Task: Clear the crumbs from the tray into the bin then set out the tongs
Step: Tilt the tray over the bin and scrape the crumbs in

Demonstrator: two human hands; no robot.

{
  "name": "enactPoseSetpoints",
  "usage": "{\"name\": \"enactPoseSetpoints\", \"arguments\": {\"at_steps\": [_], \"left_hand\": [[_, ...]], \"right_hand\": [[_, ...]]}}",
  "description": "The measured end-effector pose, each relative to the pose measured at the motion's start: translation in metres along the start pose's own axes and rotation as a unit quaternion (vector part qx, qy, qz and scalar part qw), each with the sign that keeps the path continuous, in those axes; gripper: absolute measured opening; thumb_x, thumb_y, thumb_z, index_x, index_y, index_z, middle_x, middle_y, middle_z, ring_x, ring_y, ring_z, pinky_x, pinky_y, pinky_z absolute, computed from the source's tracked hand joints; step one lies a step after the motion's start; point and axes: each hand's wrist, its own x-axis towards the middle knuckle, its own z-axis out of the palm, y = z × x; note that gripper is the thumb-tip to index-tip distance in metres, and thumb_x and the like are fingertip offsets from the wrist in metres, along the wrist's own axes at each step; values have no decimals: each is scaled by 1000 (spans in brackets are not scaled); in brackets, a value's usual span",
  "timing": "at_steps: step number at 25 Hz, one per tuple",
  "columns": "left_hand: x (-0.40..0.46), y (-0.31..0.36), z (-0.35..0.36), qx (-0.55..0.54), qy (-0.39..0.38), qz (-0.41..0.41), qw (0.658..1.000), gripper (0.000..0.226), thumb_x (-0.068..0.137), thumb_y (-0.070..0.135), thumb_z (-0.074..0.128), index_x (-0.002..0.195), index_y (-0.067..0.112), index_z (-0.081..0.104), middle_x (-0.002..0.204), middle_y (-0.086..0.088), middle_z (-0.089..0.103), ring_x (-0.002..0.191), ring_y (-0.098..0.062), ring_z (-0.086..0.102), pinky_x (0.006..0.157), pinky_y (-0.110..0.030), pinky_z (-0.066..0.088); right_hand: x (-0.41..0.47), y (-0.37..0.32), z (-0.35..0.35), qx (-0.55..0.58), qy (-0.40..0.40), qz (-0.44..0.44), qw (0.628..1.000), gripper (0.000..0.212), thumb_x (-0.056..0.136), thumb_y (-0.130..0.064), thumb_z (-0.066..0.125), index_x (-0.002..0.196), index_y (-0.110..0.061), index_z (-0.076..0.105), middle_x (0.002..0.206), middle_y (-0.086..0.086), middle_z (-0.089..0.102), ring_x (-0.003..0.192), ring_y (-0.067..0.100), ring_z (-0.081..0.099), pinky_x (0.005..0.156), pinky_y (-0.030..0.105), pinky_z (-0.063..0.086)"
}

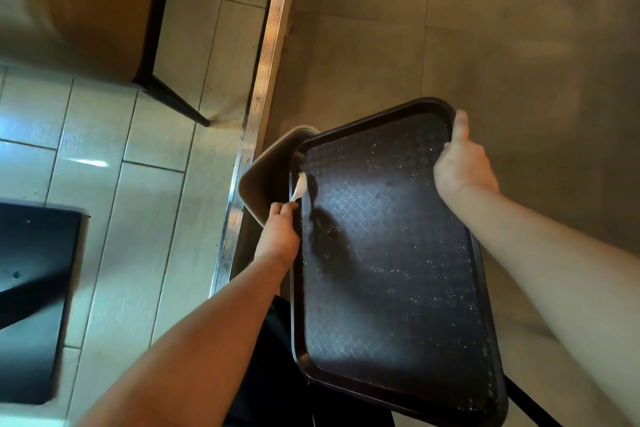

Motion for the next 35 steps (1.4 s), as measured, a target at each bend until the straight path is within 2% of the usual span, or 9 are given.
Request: {"name": "enactPoseSetpoints", "arguments": {"at_steps": [4, 8, 11, 14, 19, 23, 28, 32, 35], "left_hand": [[13, 4, -9, 5, 24, -30, 999, 59, 88, -10, 45, 141, 14, 38, 136, -4, 35, 119, -28, 49, 100, -36, 42], [5, 6, -12, -5, 67, -31, 997, 56, 88, -7, 46, 140, 13, 38, 135, -4, 36, 117, -27, 50, 100, -35, 42], [4, 9, -7, -4, 23, 0, 1000, 61, 87, -12, 43, 141, 14, 36, 141, -4, 32, 124, -27, 44, 103, -34, 40], [10, 10, -8, 4, -4, -21, 1000, 65, 86, -15, 42, 144, 13, 33, 144, -6, 30, 130, -29, 40, 107, -35, 36], [11, 14, -10, 1, 33, -24, 999, 58, 89, -6, 47, 142, 13, 35, 137, -5, 33, 120, -28, 47, 103, -36, 38], [21, 24, -12, 1, 3, -25, 1000, 61, 87, -9, 45, 143, 12, 34, 144, -7, 31, 128, -30, 42, 108, -36, 34], [6, 12, -6, 19, 33, -35, 999, 53, 90, -1, 49, 140, 11, 37, 135, -6, 36, 116, -28, 51, 99, -37, 43], [-7, -1, 5, 31, 0, -1, 1000, 58, 89, -5, 45, 143, 12, 32, 140, -5, 32, 120, -29, 50, 101, -36, 41], [0, -3, 3, 30, 4, -17, 999, 58, 89, -6, 46, 142, 13, 34, 140, -5, 34, 121, -30, 49, 101, -36, 41]], "right_hand": [[0, -4, -2, -20, -3, -9, 1000, 70, 94, -2, 33, 149, -28, -3, 87, 7, 46, 69, 22, 45, 62, 33, 37], [-2, -5, -1, -18, -8, -17, 1000, 69, 94, -3, 34, 149, -26, -2, 92, 9, 47, 75, 25, 47, 66, 33, 39], [-3, -5, -1, -14, -7, -14, 1000, 69, 94, -2, 34, 149, -26, -2, 101, 13, 56, 77, 24, 48, 68, 34, 40], [-2, -5, -1, -13, -7, -14, 1000, 70, 94, -1, 34, 149, -26, -2, 112, 15, 58, 77, 23, 48, 69, 34, 41], [1, -4, -2, -16, -6, -20, 1000, 70, 93, -1, 34, 149, -26, -2, 108, 15, 57, 78, 25, 48, 68, 35, 40], [2, -3, -1, -20, -3, -22, 1000, 72, 93, 0, 34, 149, -26, -3, 105, 13, 58, 75, 24, 49, 66, 35, 41], [3, -5, -1, -20, -8, -25, 999, 73, 93, 1, 34, 148, -27, -5, 107, 13, 57, 75, 24, 51, 65, 35, 43], [2, -8, -3, -20, -1, -26, 999, 73, 93, 2, 34, 148, -26, -5, 109, 14, 58, 74, 23, 49, 64, 34, 42], [3, -8, -3, -28, -1, -30, 999, 73, 93, 2, 35, 148, -26, -4, 108, 14, 59, 74, 22, 50, 64, 34, 41]]}}
